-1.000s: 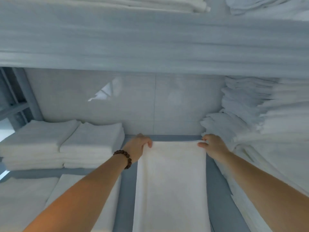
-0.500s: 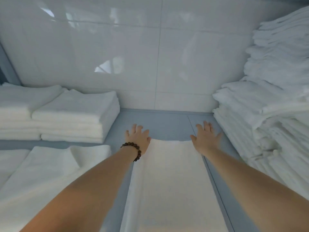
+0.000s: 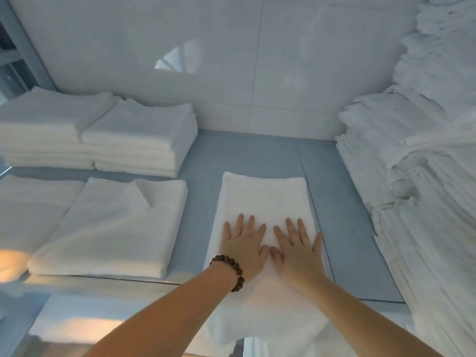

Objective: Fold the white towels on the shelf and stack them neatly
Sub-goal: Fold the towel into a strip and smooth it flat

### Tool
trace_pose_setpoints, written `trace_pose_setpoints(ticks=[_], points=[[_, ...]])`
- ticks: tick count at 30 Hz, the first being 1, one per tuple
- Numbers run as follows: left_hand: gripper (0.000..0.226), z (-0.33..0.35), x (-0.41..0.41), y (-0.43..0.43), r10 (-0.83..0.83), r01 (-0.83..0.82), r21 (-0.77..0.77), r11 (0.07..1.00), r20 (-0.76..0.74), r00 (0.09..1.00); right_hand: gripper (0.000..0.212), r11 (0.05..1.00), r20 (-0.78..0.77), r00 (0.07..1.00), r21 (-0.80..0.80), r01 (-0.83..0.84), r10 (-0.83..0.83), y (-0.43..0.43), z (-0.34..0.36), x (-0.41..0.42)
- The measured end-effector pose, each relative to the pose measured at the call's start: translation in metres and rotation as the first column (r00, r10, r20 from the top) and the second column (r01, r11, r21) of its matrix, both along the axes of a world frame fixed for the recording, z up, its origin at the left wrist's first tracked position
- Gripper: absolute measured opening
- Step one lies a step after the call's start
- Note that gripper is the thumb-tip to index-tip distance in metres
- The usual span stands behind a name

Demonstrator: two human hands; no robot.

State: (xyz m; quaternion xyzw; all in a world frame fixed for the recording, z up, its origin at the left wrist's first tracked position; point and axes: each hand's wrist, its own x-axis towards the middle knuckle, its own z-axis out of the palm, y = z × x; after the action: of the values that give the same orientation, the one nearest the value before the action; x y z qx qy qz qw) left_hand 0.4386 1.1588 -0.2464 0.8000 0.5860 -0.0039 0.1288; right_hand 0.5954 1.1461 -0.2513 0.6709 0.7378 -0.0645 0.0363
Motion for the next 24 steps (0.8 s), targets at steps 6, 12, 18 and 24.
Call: trace_pose_setpoints(ticks=[6,12,18,24], points=[[0.064,-0.023,-0.005,0.008,0.025,-0.020,0.098,0.995,-0.047,0.999,0.078,0.999,-0.005,0.999,0.033,0.038,-0.038,0.002,-0.017,-0.006],[0.074,-0.019,-0.005,0.044,0.171,-0.168,0.107,0.980,-0.025,0.985,0.075,0.998,0.028,0.998,0.042,0.056,-0.057,0.044,-0.012,0.009],[0.056,-0.023,0.013,0.106,0.056,-0.059,0.127,0.990,0.030,0.998,0.050,0.996,-0.022,0.999,0.078,-0.047,0.049,0.110,-0.017,0.001],[0.062,-0.026,-0.016,0.157,0.206,-0.203,0.111,0.973,-0.020,0.978,0.052,0.981,0.071,0.979,0.007,0.192,-0.192,0.160,-0.009,0.046]])
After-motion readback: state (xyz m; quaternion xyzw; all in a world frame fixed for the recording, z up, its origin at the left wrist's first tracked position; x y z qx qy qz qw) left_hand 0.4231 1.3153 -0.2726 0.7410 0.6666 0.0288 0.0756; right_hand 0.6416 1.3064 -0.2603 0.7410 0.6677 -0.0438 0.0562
